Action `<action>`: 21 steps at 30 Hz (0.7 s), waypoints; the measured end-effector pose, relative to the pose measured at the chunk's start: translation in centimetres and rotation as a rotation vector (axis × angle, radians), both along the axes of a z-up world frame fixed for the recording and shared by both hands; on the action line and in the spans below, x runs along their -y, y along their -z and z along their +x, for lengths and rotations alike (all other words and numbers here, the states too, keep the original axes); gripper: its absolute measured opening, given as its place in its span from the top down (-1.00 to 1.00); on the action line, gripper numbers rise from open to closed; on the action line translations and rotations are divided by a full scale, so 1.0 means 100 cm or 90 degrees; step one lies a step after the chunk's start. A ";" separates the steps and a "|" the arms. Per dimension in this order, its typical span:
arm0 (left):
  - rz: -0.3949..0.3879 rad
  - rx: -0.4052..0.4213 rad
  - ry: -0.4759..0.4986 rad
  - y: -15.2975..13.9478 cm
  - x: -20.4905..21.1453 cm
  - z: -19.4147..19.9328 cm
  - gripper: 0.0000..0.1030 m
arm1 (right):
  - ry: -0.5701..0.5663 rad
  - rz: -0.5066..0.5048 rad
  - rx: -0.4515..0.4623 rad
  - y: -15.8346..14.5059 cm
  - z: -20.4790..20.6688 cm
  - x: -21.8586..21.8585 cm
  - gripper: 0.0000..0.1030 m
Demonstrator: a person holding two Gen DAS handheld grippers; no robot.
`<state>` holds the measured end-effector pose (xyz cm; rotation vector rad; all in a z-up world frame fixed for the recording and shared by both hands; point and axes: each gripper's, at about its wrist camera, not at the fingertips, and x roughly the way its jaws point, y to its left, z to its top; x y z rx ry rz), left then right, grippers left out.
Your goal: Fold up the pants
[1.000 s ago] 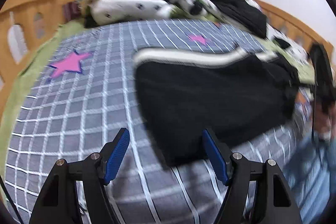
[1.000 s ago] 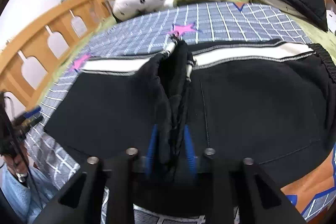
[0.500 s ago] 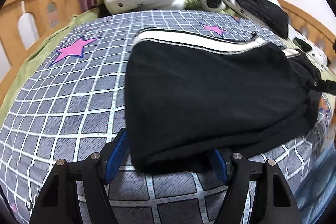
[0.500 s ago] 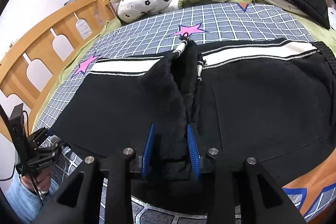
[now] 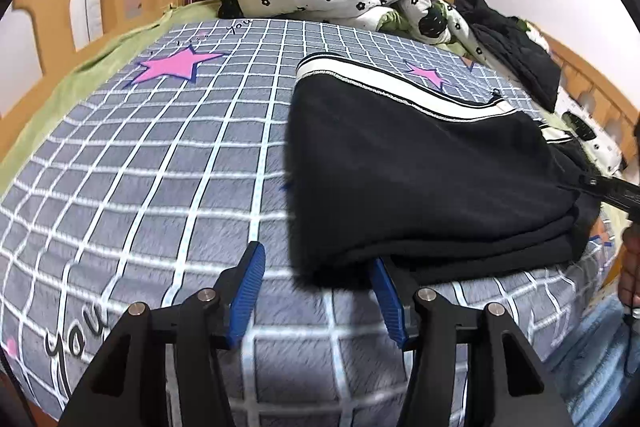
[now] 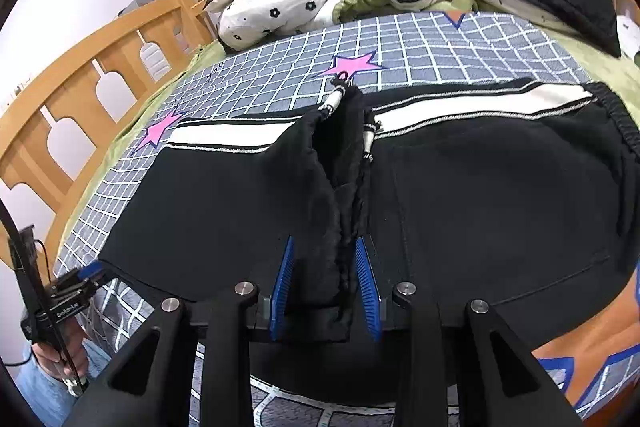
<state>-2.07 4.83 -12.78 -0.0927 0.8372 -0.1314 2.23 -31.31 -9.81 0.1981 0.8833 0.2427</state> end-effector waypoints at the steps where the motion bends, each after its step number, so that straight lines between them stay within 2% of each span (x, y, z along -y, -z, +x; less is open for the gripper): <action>1: 0.006 -0.007 0.002 0.001 0.004 0.007 -0.01 | 0.001 0.000 0.003 -0.001 -0.001 0.001 0.39; 4: 0.031 -0.022 -0.013 0.004 0.011 0.018 0.04 | 0.003 0.008 0.000 0.001 -0.003 0.005 0.35; 5: 0.035 -0.020 -0.011 0.005 0.011 0.016 0.38 | 0.006 0.006 -0.006 0.003 -0.002 0.005 0.35; 6: 0.050 -0.018 -0.006 0.006 0.010 0.011 0.63 | 0.008 0.005 -0.011 0.005 -0.002 0.006 0.34; 11: 0.008 -0.030 0.008 0.003 -0.007 -0.008 0.60 | 0.017 0.007 -0.023 0.011 0.002 0.010 0.27; 15: 0.009 -0.028 -0.002 0.002 -0.016 -0.027 0.63 | 0.017 0.008 -0.019 0.009 0.003 0.008 0.27; 17: -0.024 -0.024 0.015 0.001 -0.021 -0.034 0.63 | 0.008 -0.001 -0.014 0.008 0.004 0.004 0.27; 19: -0.035 -0.021 0.020 -0.001 -0.020 -0.033 0.63 | 0.000 -0.005 -0.010 0.007 0.004 0.001 0.27; 21: -0.025 -0.014 0.018 -0.003 -0.016 -0.029 0.50 | -0.004 -0.004 -0.008 0.006 0.004 0.000 0.27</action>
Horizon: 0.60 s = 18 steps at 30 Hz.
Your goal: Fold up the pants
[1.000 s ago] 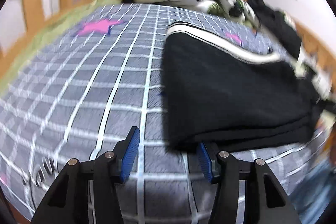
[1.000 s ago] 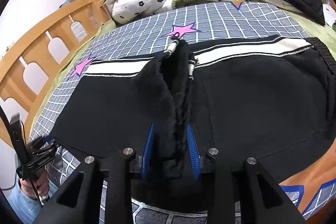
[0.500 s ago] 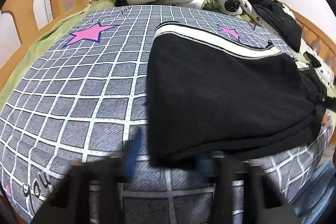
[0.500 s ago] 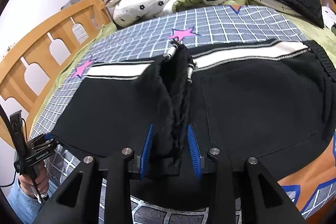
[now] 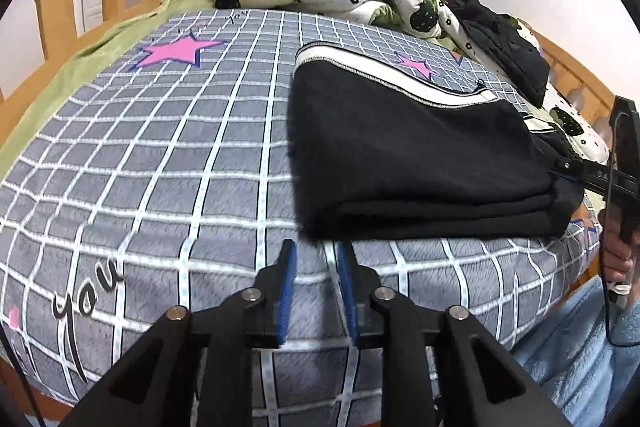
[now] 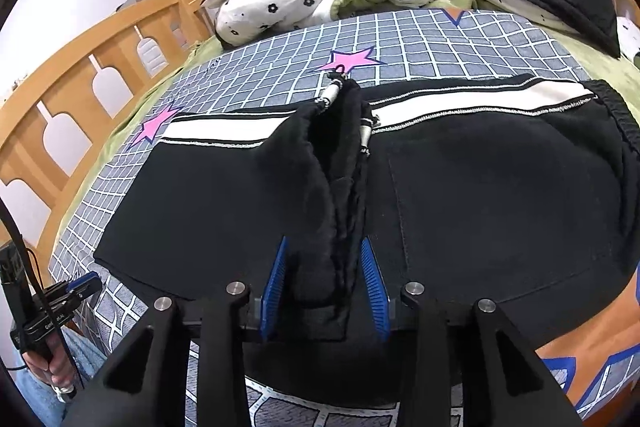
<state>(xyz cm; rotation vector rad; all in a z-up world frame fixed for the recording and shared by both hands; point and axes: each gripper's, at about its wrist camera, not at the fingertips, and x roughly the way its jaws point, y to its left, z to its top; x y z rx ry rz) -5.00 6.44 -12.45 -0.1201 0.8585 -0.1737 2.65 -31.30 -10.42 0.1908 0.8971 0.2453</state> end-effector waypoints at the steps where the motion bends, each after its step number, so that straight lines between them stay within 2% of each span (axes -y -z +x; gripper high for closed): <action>1: 0.007 -0.001 -0.001 0.000 0.002 0.004 0.48 | -0.001 0.002 0.001 0.000 -0.001 0.000 0.27; 5: 0.018 -0.039 0.005 0.011 0.015 0.027 0.45 | -0.003 0.006 0.008 -0.003 -0.003 0.002 0.27; 10: 0.025 -0.013 -0.029 0.004 0.023 0.042 0.45 | 0.006 0.007 0.003 0.000 -0.004 0.007 0.27; 11: 0.028 -0.004 -0.035 0.003 0.023 0.043 0.58 | 0.009 0.008 0.001 0.001 -0.004 0.008 0.27; 12: 0.031 0.015 -0.046 0.002 0.021 0.039 0.82 | 0.011 0.009 0.000 0.001 -0.004 0.009 0.27; 13: 0.032 0.040 -0.052 -0.001 0.018 0.032 0.82 | 0.014 0.010 -0.001 0.001 -0.004 0.010 0.27; 14: 0.029 0.043 -0.047 -0.003 0.017 0.029 0.82 | 0.016 0.010 -0.001 0.001 -0.004 0.010 0.27; 18: 0.000 -0.002 -0.028 0.004 0.004 0.017 0.80 | 0.021 0.013 0.004 -0.001 -0.005 0.010 0.27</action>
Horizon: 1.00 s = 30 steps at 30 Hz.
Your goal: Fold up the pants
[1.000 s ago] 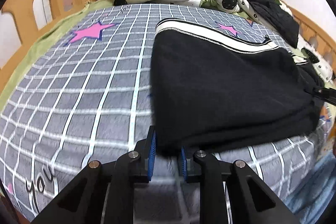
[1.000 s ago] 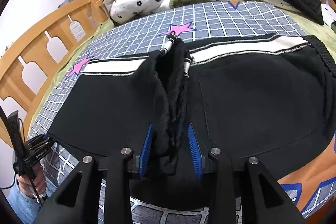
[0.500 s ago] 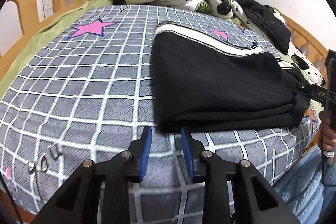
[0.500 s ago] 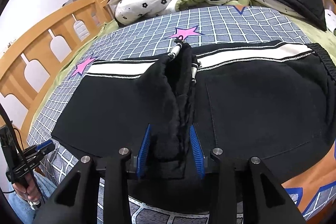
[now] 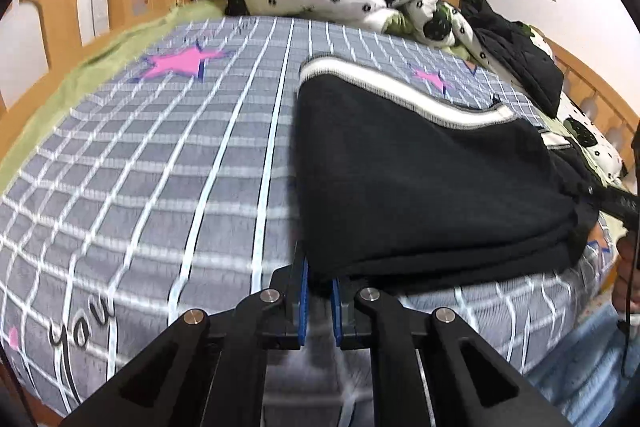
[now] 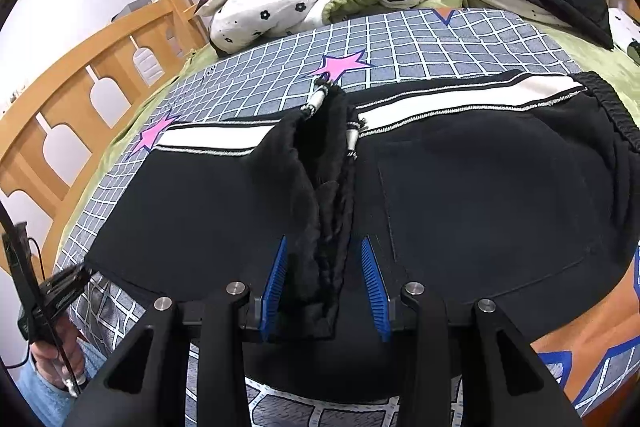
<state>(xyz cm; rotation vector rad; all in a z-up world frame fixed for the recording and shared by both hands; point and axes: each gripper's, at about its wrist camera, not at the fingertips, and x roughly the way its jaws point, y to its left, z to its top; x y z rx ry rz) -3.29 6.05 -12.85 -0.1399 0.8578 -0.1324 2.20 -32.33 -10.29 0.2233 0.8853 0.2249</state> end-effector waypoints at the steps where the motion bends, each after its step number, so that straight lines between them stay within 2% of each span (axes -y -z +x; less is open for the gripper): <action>1: -0.006 -0.010 0.001 0.003 -0.002 -0.002 0.80 | 0.000 0.000 0.000 0.000 0.000 0.001 0.27; 3: -0.005 -0.017 0.005 0.003 -0.003 -0.007 0.77 | -0.001 0.001 -0.002 0.000 0.001 0.002 0.27; 7: 0.077 -0.010 -0.008 -0.001 -0.005 -0.030 0.80 | -0.006 -0.004 -0.006 0.001 0.000 0.001 0.27; 9: 0.092 -0.013 -0.012 0.000 -0.011 -0.039 0.80 | -0.008 -0.005 -0.003 0.000 -0.001 0.002 0.27; 12: 0.067 -0.011 -0.042 -0.008 -0.026 -0.036 0.80 | -0.011 0.000 0.005 -0.003 -0.003 0.002 0.27; 16: 0.024 -0.003 -0.062 -0.031 -0.037 -0.005 0.80 | -0.019 0.017 0.010 -0.004 0.001 0.001 0.26; 17: 0.021 0.006 -0.053 -0.040 -0.036 0.008 0.73 | -0.024 0.022 0.011 -0.005 0.005 -0.001 0.26; 20: 0.045 0.023 -0.027 -0.056 -0.024 0.045 0.23 | -0.032 0.031 0.010 -0.010 0.028 -0.007 0.26; 21: 0.044 0.033 -0.017 -0.060 -0.020 0.056 0.13 | -0.030 0.026 0.009 -0.011 0.038 -0.009 0.26; 23: 0.041 0.050 0.004 -0.065 -0.011 0.076 0.08 | -0.021 0.012 0.002 -0.010 0.056 -0.013 0.26; 24: 0.043 0.053 0.012 -0.066 -0.005 0.088 0.08 | -0.019 0.011 0.003 -0.009 0.064 -0.015 0.28; 26: 0.038 0.052 0.021 -0.065 0.003 0.100 0.08 | -0.011 0.006 0.009 -0.008 0.074 -0.019 0.46; 28: 0.030 0.042 0.027 -0.061 0.009 0.112 0.08 | -0.025 0.006 0.023 -0.005 0.077 -0.022 0.85; 29: 0.024 0.032 0.031 -0.056 0.013 0.117 0.08 | -0.034 -0.024 0.006 0.002 0.081 -0.025 0.91; 30: 0.023 0.020 0.033 -0.051 0.015 0.122 0.08 | -0.020 -0.097 -0.037 0.017 0.086 -0.029 0.91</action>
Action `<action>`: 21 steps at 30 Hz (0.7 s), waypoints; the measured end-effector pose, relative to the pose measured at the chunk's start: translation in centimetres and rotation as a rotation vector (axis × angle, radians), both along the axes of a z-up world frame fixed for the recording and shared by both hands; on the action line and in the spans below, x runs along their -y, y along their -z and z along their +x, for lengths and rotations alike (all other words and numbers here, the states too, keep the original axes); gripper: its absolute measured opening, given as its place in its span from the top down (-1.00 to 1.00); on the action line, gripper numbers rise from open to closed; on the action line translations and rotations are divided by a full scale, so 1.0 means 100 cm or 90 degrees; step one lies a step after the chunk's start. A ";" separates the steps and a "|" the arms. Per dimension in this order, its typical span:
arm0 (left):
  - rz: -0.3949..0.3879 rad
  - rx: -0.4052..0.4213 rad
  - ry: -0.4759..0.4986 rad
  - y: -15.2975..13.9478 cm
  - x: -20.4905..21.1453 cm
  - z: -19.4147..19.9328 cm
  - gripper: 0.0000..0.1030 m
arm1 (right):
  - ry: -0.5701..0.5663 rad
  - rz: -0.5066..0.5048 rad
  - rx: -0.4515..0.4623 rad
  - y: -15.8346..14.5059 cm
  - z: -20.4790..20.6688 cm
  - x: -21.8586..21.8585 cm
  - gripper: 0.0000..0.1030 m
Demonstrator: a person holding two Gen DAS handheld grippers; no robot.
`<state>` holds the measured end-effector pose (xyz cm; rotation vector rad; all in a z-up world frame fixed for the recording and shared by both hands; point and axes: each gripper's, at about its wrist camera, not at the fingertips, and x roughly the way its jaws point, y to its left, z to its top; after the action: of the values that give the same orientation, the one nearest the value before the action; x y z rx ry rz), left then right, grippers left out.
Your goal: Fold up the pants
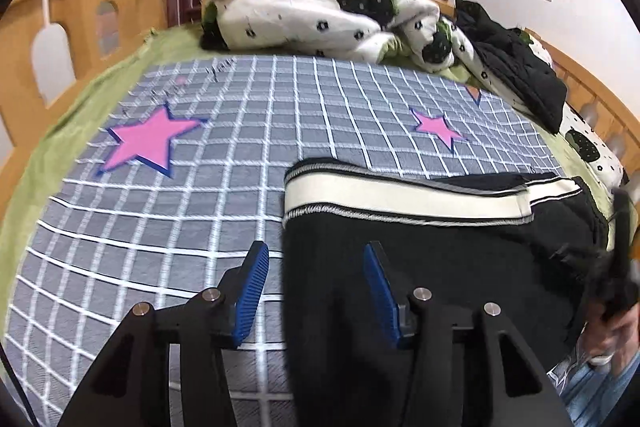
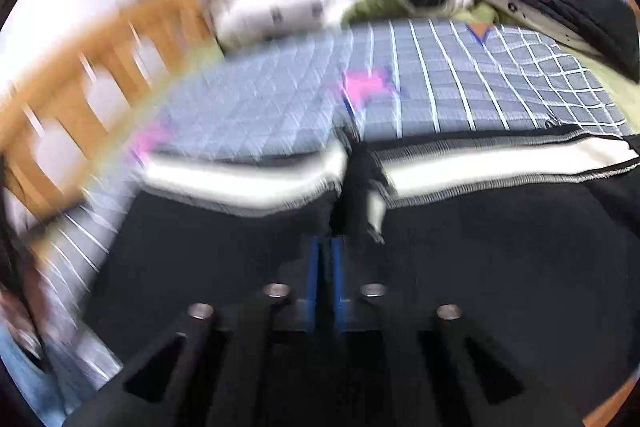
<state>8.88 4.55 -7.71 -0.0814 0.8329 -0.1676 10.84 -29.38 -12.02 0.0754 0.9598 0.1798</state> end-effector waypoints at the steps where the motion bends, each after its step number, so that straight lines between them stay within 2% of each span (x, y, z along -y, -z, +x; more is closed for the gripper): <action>1: 0.002 -0.014 -0.002 0.006 0.002 0.003 0.08 | 0.013 -0.035 -0.024 0.013 0.004 -0.001 0.90; 2: 0.003 -0.027 -0.003 0.012 0.003 0.006 0.08 | 0.015 -0.037 -0.021 0.023 0.002 0.001 0.90; 5: -0.002 -0.072 -0.006 0.030 0.003 0.019 0.08 | 0.014 -0.039 0.005 0.013 -0.007 0.003 0.72; 7: -0.013 -0.106 -0.006 0.043 0.001 0.027 0.08 | 0.028 0.001 0.007 0.005 -0.016 0.016 0.45; 10: -0.068 -0.156 -0.013 0.061 -0.006 0.037 0.08 | 0.049 0.012 0.019 -0.008 -0.034 0.035 0.39; 13: -0.110 -0.167 -0.019 0.066 -0.013 0.038 0.08 | 0.088 0.011 0.055 -0.025 -0.063 0.065 0.36; 14: -0.114 -0.170 -0.019 0.067 -0.013 0.038 0.08 | 0.114 0.009 0.069 -0.032 -0.076 0.081 0.31; 16: -0.116 -0.171 -0.019 0.068 -0.011 0.038 0.08 | 0.172 -0.009 0.084 -0.039 -0.094 0.116 0.09; 19: -0.095 -0.162 -0.014 0.068 -0.004 0.038 0.08 | 0.284 -0.037 0.082 -0.033 -0.117 0.172 -0.01; 21: -0.075 -0.158 -0.013 0.068 0.002 0.040 0.08 | 0.334 -0.008 0.052 -0.019 -0.122 0.207 -0.01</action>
<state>12.85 4.31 -14.51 -0.2251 1.0694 -0.1900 -1.38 -50.09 -10.11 0.3018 0.8313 -0.3040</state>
